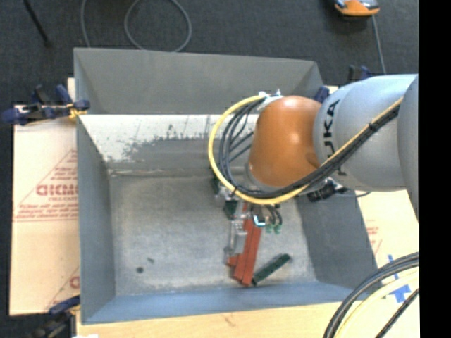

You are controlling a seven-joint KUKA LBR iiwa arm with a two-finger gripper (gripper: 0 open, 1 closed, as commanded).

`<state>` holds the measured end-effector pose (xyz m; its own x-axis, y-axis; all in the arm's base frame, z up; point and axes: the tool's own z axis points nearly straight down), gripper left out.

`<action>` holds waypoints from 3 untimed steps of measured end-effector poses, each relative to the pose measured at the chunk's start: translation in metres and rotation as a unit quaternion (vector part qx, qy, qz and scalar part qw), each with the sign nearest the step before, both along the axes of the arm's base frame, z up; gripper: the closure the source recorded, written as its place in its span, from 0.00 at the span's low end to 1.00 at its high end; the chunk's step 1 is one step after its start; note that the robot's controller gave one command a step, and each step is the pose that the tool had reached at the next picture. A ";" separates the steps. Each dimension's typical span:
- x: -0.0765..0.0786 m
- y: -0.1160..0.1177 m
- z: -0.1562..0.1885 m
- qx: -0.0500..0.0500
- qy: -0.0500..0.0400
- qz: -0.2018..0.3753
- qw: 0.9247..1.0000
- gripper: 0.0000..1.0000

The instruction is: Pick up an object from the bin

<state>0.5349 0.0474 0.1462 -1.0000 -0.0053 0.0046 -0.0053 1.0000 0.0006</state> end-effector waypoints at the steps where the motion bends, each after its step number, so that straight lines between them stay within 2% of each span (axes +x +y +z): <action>1: -0.018 -0.044 -0.023 0.000 -0.002 0.207 0.978 0.00; 2: 0.012 -0.033 -0.020 0.000 -0.005 0.484 0.875 0.00; 3: 0.014 -0.034 -0.017 0.001 -0.004 0.709 0.705 0.00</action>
Offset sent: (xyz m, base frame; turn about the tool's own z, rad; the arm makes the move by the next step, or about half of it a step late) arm -0.0183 -0.0415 -0.0222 -0.4205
